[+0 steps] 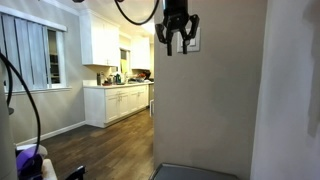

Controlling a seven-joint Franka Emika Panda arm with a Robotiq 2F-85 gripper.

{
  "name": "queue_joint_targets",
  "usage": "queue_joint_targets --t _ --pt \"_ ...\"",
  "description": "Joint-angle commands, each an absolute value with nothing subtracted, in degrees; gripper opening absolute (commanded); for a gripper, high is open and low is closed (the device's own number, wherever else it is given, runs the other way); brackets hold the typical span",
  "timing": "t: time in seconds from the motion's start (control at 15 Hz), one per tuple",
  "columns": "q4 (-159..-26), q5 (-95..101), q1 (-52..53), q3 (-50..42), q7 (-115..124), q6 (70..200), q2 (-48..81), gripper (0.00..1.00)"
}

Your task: Flip the switch to turn off the light

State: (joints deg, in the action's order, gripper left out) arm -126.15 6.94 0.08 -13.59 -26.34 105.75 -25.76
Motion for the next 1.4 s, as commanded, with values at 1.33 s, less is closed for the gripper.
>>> queue_joint_targets --t 1.33 --pt "-106.1 -1.0 0.3 -4.1 -15.2 129.3 -5.9 0.0"
